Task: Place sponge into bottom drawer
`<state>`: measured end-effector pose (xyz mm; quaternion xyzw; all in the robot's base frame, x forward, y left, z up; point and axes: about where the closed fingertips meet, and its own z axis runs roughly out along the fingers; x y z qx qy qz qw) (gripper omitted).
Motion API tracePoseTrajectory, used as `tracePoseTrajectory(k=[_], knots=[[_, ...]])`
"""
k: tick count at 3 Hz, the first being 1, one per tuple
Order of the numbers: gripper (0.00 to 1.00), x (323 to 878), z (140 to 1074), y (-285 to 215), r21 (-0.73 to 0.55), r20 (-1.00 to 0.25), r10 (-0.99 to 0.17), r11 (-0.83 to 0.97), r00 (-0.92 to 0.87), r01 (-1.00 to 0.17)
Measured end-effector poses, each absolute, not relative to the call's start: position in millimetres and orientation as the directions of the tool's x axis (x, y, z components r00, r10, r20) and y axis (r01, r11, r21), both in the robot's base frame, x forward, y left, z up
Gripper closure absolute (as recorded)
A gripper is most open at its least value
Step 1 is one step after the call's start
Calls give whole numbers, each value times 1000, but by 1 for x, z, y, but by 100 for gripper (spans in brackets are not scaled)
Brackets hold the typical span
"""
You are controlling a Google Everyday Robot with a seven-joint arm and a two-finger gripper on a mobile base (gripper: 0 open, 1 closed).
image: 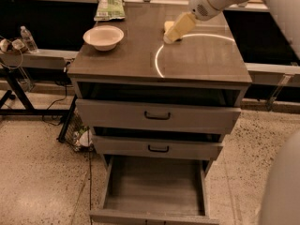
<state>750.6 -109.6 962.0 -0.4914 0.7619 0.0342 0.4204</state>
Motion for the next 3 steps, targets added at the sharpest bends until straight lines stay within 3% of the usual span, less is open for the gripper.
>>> tracePoseTrajectory(k=[2,3], knots=[[0,843,904,-84,-226,-789,-545,687,-284,-691],[0,875,876,-100,-182,-806,-477,764,-351,-618]])
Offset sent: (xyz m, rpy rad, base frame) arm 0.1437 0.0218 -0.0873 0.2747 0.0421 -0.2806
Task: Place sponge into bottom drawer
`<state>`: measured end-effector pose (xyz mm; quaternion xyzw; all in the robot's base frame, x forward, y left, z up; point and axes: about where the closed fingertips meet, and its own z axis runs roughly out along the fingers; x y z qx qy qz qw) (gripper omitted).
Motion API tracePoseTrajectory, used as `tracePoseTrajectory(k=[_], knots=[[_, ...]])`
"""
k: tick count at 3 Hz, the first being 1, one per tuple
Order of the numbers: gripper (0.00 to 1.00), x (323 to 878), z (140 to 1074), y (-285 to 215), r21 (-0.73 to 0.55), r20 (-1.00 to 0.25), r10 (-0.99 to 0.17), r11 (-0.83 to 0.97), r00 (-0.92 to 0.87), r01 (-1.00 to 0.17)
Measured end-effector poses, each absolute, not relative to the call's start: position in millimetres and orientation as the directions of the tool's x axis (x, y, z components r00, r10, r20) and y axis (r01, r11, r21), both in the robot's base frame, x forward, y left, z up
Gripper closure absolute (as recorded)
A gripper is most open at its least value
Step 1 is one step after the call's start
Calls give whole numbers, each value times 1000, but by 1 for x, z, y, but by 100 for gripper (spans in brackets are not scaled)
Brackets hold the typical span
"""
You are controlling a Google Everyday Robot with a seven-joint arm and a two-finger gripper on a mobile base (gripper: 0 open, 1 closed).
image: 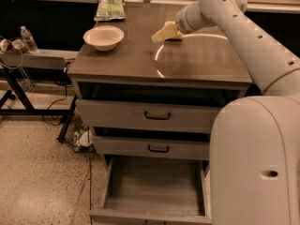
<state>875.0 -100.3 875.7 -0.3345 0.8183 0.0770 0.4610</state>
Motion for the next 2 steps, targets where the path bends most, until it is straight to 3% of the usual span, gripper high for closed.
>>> tracePoseTrajectory(k=[2], knots=[[44,910,838,-124,-92,-830,-352,851,-432,-517]])
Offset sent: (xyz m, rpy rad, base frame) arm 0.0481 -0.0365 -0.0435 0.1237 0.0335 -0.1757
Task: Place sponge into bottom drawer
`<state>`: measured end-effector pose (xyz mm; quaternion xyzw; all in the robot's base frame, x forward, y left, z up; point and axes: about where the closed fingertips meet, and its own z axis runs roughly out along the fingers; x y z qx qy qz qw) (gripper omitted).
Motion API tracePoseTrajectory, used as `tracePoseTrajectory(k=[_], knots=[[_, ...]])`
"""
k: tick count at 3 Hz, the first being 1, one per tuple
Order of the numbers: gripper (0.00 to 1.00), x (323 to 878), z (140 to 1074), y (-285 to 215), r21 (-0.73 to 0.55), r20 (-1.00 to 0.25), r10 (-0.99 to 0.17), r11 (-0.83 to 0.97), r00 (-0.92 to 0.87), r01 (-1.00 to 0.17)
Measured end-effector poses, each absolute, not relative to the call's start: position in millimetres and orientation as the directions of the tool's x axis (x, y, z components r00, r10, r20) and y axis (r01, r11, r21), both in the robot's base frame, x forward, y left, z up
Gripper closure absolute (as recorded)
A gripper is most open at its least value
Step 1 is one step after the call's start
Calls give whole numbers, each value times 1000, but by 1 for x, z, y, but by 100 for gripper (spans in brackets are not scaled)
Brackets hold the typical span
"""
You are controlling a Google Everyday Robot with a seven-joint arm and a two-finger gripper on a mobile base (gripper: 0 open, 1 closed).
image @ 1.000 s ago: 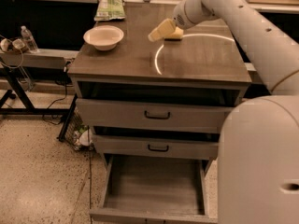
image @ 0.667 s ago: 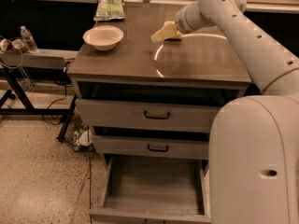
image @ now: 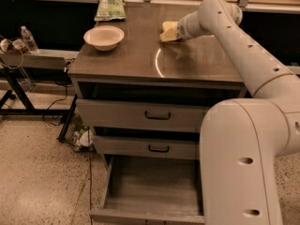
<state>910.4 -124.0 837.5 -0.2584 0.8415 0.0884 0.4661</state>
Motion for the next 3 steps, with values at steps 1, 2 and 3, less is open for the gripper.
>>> tracePoseTrajectory(k=[1,2,3], knots=[[67,912,845,-135,-107,-842,-346,859,-414,-501],[91,899,872,-149,-159,-855,-374,849,-359,-504],[100,845,926,-169,-248,-854,-443,809,-275,-532]])
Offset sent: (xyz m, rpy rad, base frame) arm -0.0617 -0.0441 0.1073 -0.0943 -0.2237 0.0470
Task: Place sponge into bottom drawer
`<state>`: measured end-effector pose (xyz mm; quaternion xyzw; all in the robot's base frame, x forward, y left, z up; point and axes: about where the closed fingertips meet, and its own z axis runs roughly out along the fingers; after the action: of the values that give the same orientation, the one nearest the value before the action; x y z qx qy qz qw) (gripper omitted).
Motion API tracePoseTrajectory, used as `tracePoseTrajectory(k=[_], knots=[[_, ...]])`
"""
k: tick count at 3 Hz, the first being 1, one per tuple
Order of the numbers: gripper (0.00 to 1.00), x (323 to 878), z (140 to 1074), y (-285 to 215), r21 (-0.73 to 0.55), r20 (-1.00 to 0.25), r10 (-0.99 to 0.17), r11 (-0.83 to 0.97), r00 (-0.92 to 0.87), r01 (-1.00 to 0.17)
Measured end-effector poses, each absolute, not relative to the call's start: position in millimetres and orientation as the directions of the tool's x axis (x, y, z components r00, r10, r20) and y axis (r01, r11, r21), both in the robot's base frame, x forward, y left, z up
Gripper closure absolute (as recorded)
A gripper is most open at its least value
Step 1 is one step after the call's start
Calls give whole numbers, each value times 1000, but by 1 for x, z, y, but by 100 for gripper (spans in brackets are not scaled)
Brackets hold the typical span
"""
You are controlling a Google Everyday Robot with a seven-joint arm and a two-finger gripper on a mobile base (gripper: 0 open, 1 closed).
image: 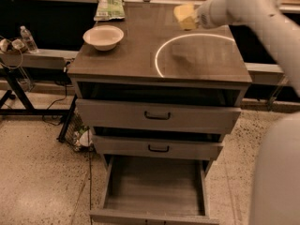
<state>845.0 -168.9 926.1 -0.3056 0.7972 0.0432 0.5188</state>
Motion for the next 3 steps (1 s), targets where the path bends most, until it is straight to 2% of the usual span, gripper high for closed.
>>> tracePoseTrajectory(k=[1,3], knots=[[100,788,965,-197,-310,-833,-497,783,-243,-540],[100,787,957,-181,-316,-822,-524,744,-222,-588]])
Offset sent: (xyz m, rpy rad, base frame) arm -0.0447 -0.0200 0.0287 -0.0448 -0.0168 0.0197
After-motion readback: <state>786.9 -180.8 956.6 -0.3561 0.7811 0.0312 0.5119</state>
